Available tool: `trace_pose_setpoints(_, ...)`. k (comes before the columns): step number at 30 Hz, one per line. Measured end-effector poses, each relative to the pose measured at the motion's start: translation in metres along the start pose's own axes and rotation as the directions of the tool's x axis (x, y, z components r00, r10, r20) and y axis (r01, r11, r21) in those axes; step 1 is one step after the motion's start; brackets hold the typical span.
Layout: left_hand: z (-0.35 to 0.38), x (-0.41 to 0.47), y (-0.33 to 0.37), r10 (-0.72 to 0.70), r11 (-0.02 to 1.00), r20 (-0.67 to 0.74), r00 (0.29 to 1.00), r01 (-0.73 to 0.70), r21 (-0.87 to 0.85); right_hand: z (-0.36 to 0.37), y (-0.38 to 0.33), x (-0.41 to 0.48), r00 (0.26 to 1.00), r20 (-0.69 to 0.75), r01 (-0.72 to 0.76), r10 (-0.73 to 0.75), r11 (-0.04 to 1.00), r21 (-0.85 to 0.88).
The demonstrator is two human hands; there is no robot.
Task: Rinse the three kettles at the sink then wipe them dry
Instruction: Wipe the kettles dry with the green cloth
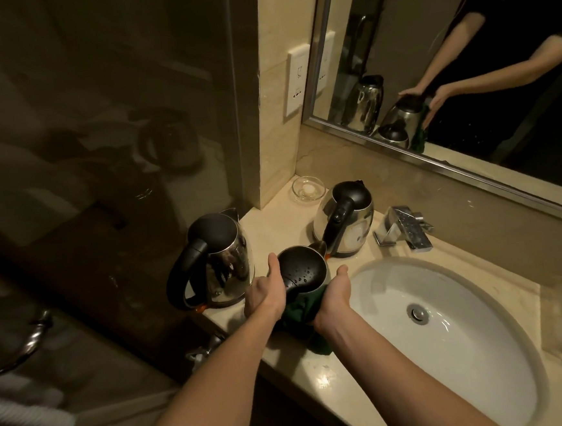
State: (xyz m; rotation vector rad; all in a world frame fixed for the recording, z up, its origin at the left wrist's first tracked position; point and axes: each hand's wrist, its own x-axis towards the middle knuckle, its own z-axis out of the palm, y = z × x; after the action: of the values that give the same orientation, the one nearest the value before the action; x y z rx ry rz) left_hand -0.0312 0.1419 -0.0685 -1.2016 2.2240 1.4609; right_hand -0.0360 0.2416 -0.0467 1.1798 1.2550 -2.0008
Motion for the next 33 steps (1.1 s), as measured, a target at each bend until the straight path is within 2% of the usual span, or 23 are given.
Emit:
trace_pose_setpoints(8,-0.008,0.001,0.001,0.041,0.992,0.088,0.995,-0.051,0.117,-0.021,0.004,0.009,0.998,0.024,-0.057,0.056,0.998,0.033)
trace_pose_setpoints(13,-0.011,0.007,0.003,0.085,0.979,0.15,0.985,-0.111,0.174,-0.018,-0.006,0.005,1.0,0.002,0.026,-0.025,0.999,-0.023)
trace_pose_setpoints(18,-0.015,0.009,0.006,0.097,0.967,0.178,0.979,-0.135,0.217,-0.011,-0.012,0.003,1.0,-0.009,0.005,-0.005,1.0,0.009)
trace_pose_setpoints(22,-0.016,0.011,0.005,0.094,0.969,0.179,0.979,-0.131,0.212,-0.019,-0.009,0.013,0.999,-0.03,-0.019,0.017,0.998,-0.055)
trace_pose_setpoints(29,-0.013,0.008,0.005,0.096,0.983,0.117,0.988,-0.113,0.145,-0.03,0.0,0.02,0.999,-0.018,-0.027,0.027,0.999,0.027)
trace_pose_setpoints(33,-0.006,0.003,0.002,0.118,0.99,-0.066,0.991,-0.112,0.086,-0.021,-0.017,-0.001,0.997,-0.042,0.062,-0.063,0.998,-0.03)
